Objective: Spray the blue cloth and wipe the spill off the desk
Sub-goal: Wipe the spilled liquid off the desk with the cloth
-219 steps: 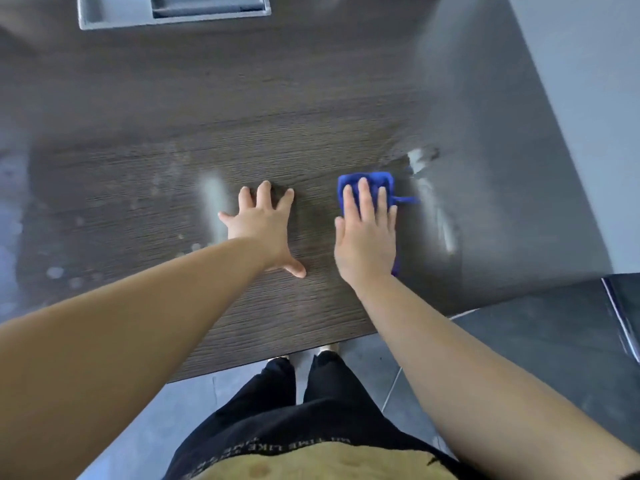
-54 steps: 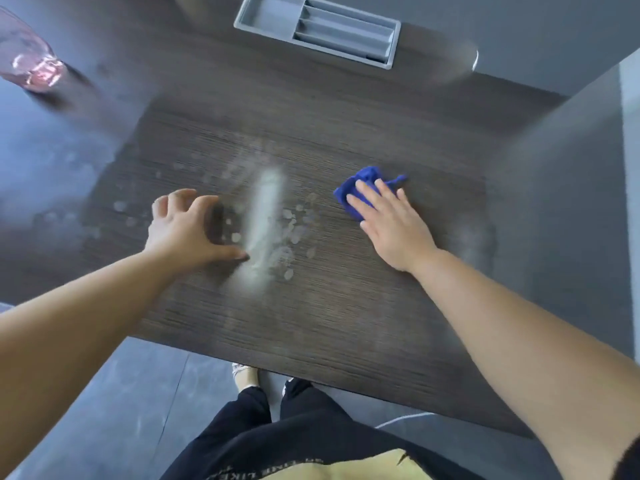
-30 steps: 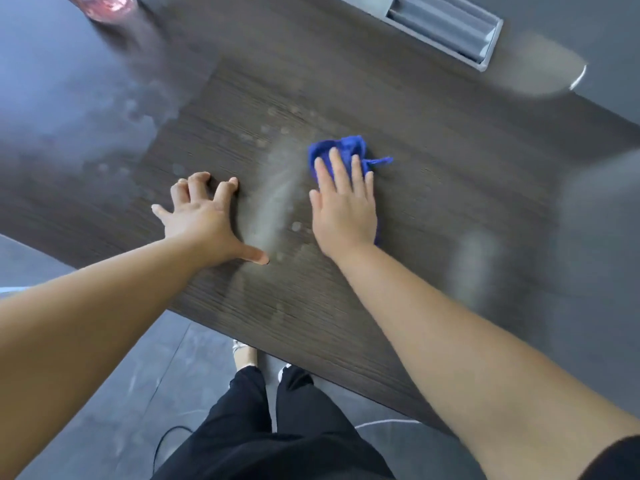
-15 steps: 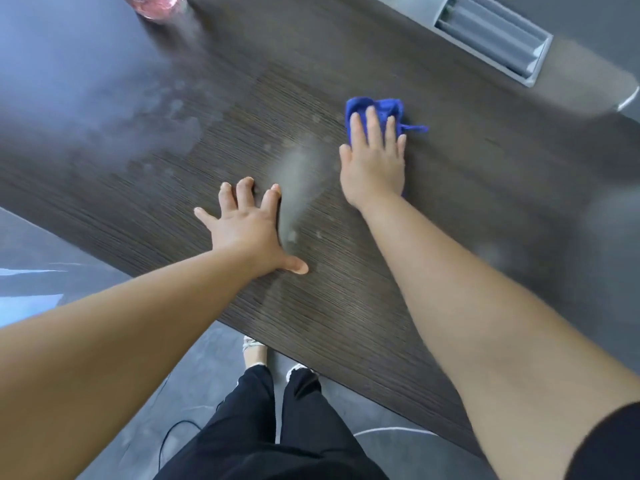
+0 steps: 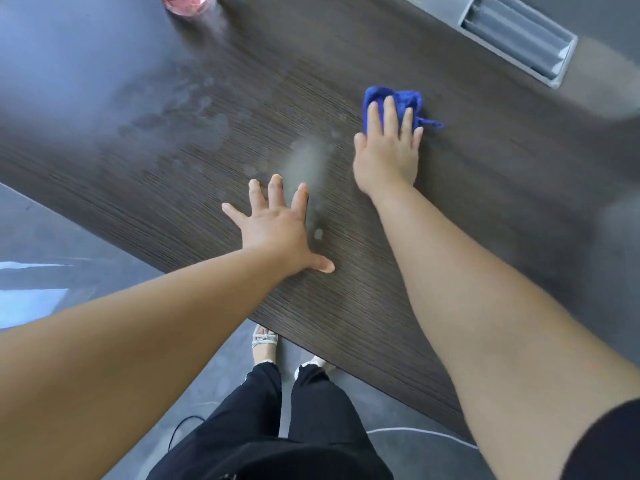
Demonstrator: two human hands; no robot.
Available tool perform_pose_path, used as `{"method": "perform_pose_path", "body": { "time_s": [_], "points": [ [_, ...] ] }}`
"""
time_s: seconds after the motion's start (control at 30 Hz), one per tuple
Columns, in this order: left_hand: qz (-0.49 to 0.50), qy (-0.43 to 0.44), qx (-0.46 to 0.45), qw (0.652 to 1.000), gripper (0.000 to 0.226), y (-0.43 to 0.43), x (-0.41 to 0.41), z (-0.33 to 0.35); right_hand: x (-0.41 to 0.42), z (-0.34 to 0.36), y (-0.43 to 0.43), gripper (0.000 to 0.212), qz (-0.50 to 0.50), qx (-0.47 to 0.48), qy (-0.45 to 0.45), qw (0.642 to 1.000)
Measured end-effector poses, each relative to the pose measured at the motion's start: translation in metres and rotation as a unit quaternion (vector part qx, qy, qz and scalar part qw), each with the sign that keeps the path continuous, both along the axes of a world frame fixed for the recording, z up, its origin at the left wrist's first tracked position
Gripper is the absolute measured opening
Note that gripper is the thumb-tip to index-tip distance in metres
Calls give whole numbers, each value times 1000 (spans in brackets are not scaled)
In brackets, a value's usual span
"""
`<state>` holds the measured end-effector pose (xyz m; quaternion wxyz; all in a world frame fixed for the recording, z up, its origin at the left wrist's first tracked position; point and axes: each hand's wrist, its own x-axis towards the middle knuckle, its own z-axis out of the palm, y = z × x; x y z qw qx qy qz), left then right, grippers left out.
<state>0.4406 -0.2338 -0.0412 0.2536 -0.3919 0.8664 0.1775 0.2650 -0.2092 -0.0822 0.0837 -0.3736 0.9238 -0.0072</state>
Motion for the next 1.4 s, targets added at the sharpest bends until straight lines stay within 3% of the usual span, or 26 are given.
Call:
{"method": "perform_pose_path", "body": {
  "time_s": [0.13, 0.23, 0.33, 0.43, 0.5, 0.57, 0.77, 0.97, 1.2, 1.4],
  "points": [
    [-7, 15, 6, 1000, 127, 0, 3, 3, 49, 5, 39, 53, 213, -13, -38, 976],
    [16, 90, 11, 996, 104, -7, 15, 7, 32, 9, 87, 51, 307, -15, -51, 950],
    [78, 197, 34, 977, 68, -27, 38, 15, 9, 7, 95, 49, 196, 2, -45, 980],
    [125, 236, 6, 964, 50, -46, 66, 15, 39, 3, 61, 51, 40, -2, -8, 999],
    [150, 231, -14, 961, 48, -52, 88, 12, 81, -2, 44, 52, 57, -19, -15, 998],
    [166, 220, -34, 961, 48, -55, 109, 8, 125, -4, 47, 53, 145, -52, -25, 988],
    [209, 210, -67, 953, 49, -62, 171, -3, 177, -3, 115, 45, 377, -77, -29, 922],
    [150, 208, -55, 965, 49, -77, 197, -10, 190, -7, 64, 46, 372, -67, -39, 925],
    [208, 230, -85, 947, 51, -101, 224, -9, 252, 0, -58, 47, 394, -31, -74, 915],
    [178, 211, -71, 959, 51, -109, 223, -10, 247, -9, -38, 47, 455, -74, -67, 885]
  ]
}}
